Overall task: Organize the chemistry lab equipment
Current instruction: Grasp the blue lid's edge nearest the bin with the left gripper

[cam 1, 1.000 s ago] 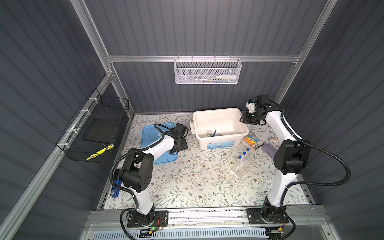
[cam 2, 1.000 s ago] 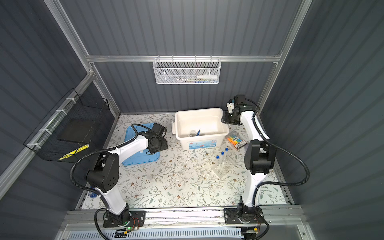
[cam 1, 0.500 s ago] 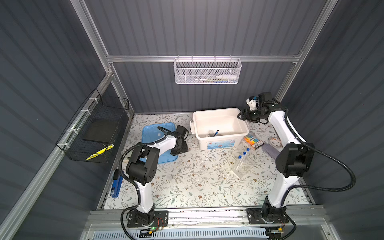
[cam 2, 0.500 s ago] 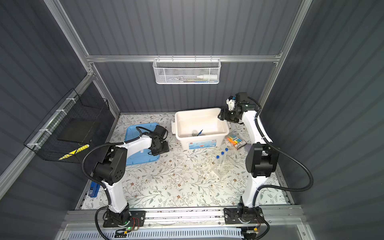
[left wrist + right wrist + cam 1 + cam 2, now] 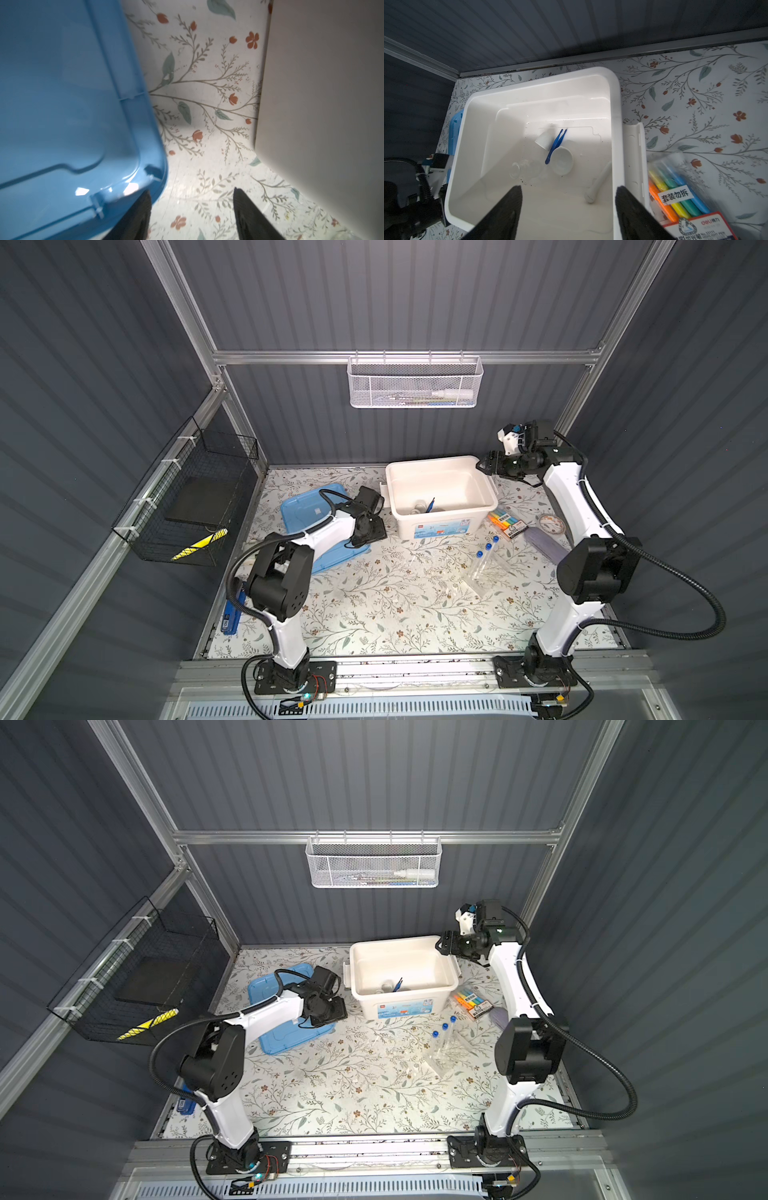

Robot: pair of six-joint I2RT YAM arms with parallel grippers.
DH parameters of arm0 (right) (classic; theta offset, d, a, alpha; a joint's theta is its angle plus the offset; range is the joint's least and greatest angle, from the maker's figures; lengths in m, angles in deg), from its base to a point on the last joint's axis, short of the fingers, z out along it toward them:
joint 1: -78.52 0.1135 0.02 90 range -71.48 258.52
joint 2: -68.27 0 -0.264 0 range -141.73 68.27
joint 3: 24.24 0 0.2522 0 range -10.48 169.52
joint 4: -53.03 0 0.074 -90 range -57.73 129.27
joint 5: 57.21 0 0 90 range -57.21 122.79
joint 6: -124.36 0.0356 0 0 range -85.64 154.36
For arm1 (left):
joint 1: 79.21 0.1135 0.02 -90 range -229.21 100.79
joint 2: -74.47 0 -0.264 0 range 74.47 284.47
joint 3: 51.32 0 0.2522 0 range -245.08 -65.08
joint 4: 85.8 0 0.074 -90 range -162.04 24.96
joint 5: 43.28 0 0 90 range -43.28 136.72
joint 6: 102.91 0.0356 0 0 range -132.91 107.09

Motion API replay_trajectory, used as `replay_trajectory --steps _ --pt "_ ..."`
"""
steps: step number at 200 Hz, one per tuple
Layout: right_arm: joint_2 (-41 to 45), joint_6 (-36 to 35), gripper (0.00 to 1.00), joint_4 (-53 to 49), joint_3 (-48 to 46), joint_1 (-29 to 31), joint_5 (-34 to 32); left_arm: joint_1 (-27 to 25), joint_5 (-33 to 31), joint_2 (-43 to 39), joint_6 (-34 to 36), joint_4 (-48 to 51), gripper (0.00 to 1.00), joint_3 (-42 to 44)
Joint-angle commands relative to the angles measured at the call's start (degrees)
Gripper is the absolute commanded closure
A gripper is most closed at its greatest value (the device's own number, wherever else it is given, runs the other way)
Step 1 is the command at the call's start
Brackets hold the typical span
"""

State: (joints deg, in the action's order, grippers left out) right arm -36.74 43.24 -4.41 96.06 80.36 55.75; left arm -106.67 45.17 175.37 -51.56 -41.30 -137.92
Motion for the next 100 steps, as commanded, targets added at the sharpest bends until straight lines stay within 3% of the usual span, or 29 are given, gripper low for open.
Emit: replay_trajectory --steps 1,47,100 --pt "3.4 0.7 0.26 1.7 -1.7 1.7 -0.1 3.2 -5.4 -9.6 -1.1 5.8 0.32 3.1" --pt "5.5 2.2 0.26 3.5 -3.0 6.6 -0.4 13.6 -9.8 -20.2 -0.4 11.4 0.32 11.4" --pt "4.6 2.9 0.26 3.4 -3.0 12.7 -1.7 19.4 -14.1 -18.4 0.7 11.8 0.41 13.4"
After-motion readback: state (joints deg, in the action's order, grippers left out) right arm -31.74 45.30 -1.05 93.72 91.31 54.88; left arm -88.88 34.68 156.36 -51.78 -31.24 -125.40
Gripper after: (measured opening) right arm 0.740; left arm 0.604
